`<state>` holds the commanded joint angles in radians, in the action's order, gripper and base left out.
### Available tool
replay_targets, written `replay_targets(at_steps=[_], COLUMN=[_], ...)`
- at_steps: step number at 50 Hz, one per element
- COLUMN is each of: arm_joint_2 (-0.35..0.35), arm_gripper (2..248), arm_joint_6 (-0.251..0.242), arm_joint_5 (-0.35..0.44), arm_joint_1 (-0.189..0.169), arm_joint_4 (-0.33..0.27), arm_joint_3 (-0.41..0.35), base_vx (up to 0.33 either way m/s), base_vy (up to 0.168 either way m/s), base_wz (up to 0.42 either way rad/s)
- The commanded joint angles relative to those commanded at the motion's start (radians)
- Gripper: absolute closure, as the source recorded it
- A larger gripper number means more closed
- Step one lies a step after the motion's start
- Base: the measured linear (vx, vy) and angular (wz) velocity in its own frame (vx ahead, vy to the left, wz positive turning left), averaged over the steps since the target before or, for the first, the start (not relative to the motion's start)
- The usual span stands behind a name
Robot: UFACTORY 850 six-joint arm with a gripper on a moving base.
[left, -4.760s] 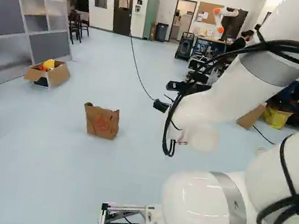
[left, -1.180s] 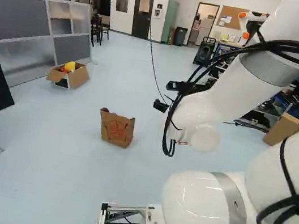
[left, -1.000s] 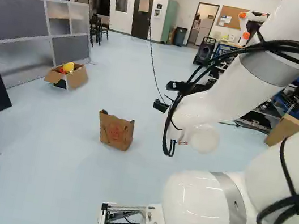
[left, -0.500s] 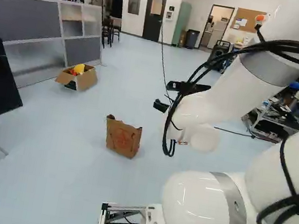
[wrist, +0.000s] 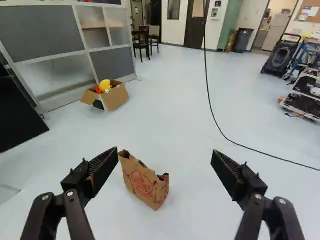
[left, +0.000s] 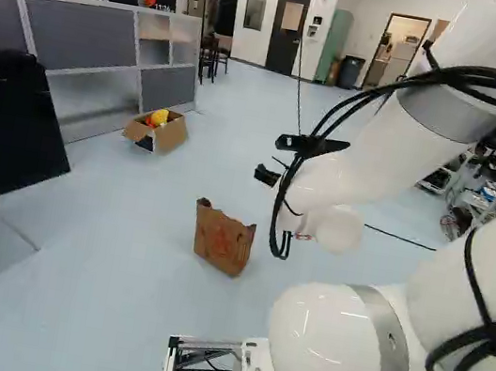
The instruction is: Pick up the grocery bag from the ground
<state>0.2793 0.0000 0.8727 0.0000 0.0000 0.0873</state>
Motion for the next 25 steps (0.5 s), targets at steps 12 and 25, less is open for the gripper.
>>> replay_targets(at_steps=[12,25], arm_joint_2=[0.000,0.000], arm_gripper=[3,3], arm_joint_6=[0.000,0.000], arm_joint_5=[0.000,0.000], arm_joint_1=[0.000,0.000], arm_joint_4=[0.000,0.000], arm_joint_3=[0.000,0.000], base_vx=[0.194,0.224], base_vy=[0.056,0.041], base_wz=[0.260,0.173])
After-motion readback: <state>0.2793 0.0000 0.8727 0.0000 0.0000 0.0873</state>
